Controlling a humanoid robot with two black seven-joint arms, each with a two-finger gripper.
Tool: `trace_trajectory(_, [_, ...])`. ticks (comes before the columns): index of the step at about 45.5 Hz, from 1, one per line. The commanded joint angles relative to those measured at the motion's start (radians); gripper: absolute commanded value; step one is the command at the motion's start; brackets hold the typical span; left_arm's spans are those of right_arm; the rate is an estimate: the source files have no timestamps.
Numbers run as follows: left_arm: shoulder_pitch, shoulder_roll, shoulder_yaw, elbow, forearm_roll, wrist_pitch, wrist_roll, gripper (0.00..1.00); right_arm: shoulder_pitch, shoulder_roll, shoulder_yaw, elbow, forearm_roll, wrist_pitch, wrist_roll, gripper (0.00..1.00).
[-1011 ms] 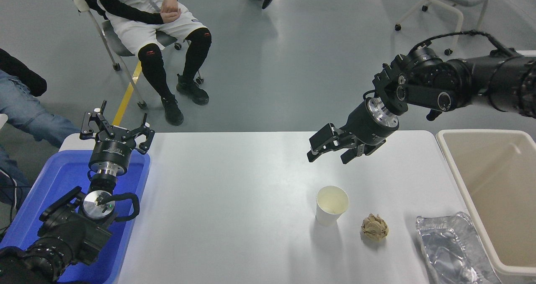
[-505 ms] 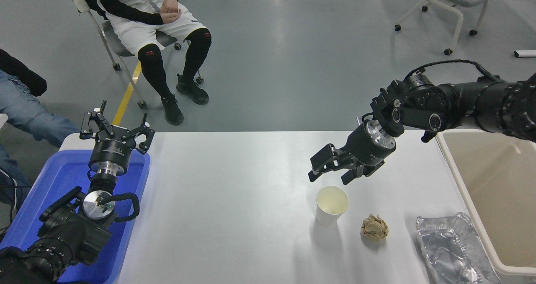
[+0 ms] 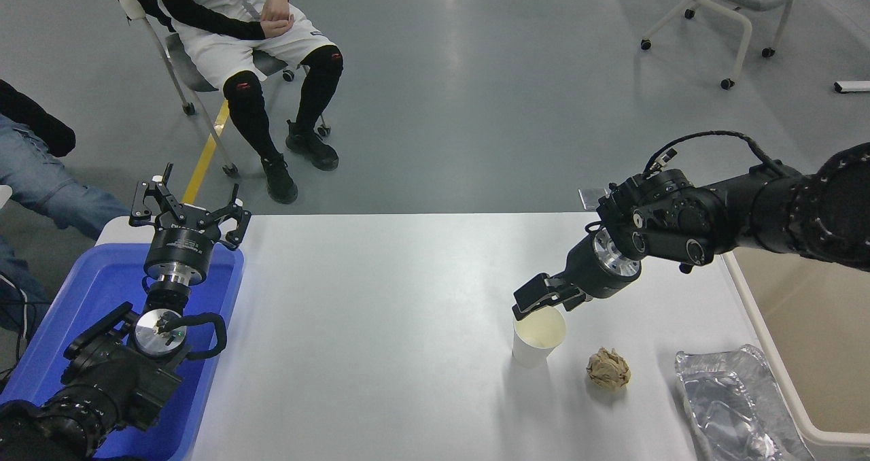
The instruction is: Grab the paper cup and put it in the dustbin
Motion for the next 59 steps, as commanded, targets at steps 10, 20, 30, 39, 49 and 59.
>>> trace_trajectory(10, [0.000,0.000,0.000,0.000,0.000,0.000,0.000,0.99,-0.084,0.012,-0.051,-0.099,0.004,-0.105,-0.001,1.00])
trace_trajectory(20, [0.000,0.000,0.000,0.002,0.000,0.000,0.000,0.99,-0.106,0.017,-0.071,-0.090,-0.038,-0.192,0.001,0.98])
trace_trajectory(30, [0.000,0.000,0.000,0.000,0.000,0.000,0.000,0.99,-0.104,0.015,-0.080,-0.079,-0.090,-0.190,0.002,0.64])
trace_trajectory(39, [0.000,0.000,0.000,0.000,0.000,0.000,0.000,0.99,-0.092,0.012,-0.099,-0.056,-0.101,-0.179,0.002,0.10])
trace_trajectory(49, [0.000,0.000,0.000,0.000,0.000,0.000,0.000,0.99,-0.064,0.003,-0.109,-0.018,-0.104,-0.156,0.004,0.00])
trace_trajectory(59, [0.000,0.000,0.000,0.000,0.000,0.000,0.000,0.99,0.020,-0.022,-0.108,0.034,-0.171,-0.080,0.001,0.00])
